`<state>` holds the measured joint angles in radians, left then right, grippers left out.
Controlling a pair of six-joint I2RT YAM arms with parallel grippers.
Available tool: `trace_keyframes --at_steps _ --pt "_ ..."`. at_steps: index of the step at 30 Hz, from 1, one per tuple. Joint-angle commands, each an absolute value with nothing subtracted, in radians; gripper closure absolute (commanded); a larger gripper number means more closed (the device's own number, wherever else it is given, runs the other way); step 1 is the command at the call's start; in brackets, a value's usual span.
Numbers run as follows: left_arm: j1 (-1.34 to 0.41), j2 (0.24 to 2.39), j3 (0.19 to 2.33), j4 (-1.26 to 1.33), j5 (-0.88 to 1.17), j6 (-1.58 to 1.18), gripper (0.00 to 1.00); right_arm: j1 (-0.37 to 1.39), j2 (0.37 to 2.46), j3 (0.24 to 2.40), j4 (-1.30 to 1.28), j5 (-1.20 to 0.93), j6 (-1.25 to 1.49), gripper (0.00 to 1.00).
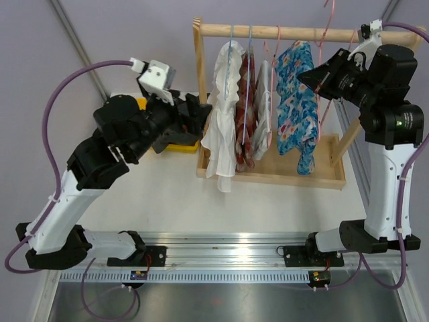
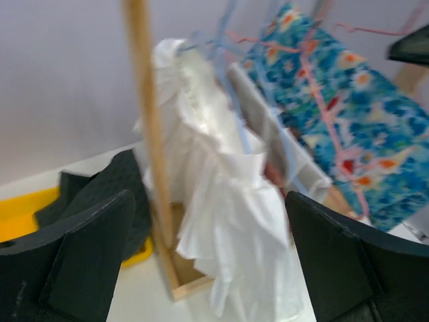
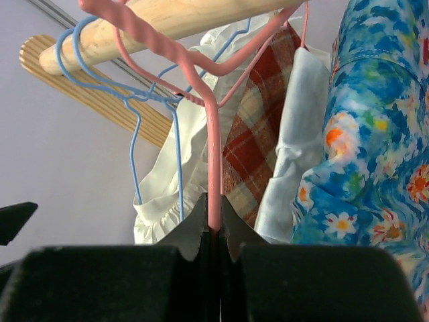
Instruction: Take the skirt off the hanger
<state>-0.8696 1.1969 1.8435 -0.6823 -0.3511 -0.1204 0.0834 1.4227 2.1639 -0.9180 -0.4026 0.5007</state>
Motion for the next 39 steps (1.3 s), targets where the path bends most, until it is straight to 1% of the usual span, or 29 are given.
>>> trace_keyframes --at_steps 1,2,4,5,7,8,13,18,23,25,27,28,29,30,31,34,38,39 --pt "-0.978 1.265 1.869 -0.576 -0.223 -0.052 0.01 0.084 1.333 2.184 -0.870 -0.411 0.489 1.00" --pt "-1.032 1.275 1.849 -0.540 -0.146 -0.046 0.01 0.084 1.318 2.168 -0.871 -0.414 0.494 1.00" --pt "-1.074 1.299 1.800 -0.429 -0.074 -0.040 0.01 0.084 1.281 2.163 -0.887 -0.428 0.509 1.00" --pt "-1.110 1.322 1.749 -0.390 -0.007 -0.038 0.01 0.086 1.272 2.161 -0.891 -0.437 0.514 1.00" --pt "-1.155 1.356 1.714 -0.303 0.047 -0.032 0.01 0.086 1.244 2.164 -0.913 -0.451 0.528 1.00" --pt "-1.193 1.391 1.688 -0.276 0.054 -0.029 0.01 0.084 1.227 2.164 -0.917 -0.457 0.532 1.00" --pt "-1.264 1.495 1.672 -0.141 0.046 -0.057 0.01 0.086 1.184 2.154 -0.943 -0.508 0.567 1.00" --pt "-1.311 1.587 1.729 -0.110 0.031 -0.061 0.01 0.086 1.135 2.099 -0.936 -0.525 0.583 1.00" --pt "-1.331 1.620 1.750 -0.091 -0.015 -0.066 0.01 0.086 1.115 2.077 -0.936 -0.531 0.584 1.00" --pt "-1.335 1.631 1.758 -0.091 -0.037 -0.067 0.14 0.086 1.114 2.075 -0.937 -0.532 0.584 1.00" --pt "-1.338 1.637 1.761 -0.084 -0.057 -0.066 0.35 0.086 1.111 2.075 -0.936 -0.532 0.584 1.00" --pt "-1.342 1.638 1.764 -0.086 -0.087 -0.066 0.73 0.086 1.112 2.074 -0.936 -0.531 0.584 1.00" --pt "-1.344 1.640 1.767 -0.089 -0.106 -0.067 0.87 0.084 1.111 2.075 -0.934 -0.531 0.584 1.00" --pt "-1.344 1.640 1.770 -0.103 -0.124 -0.074 0.97 0.086 1.112 2.074 -0.934 -0.529 0.583 1.00" --pt "-1.347 1.638 1.770 -0.107 -0.147 -0.074 1.00 0.086 1.111 2.074 -0.933 -0.529 0.584 1.00" --pt "-1.358 1.617 1.744 -0.130 -0.184 -0.080 1.00 0.084 1.117 2.074 -0.931 -0.528 0.580 1.00" --pt "-1.388 1.554 1.633 -0.144 -0.222 -0.110 1.00 0.084 1.129 2.101 -0.940 -0.511 0.568 1.00" --pt "-1.399 1.514 1.562 -0.141 -0.236 -0.117 1.00 0.086 1.135 2.112 -0.946 -0.497 0.558 1.00"
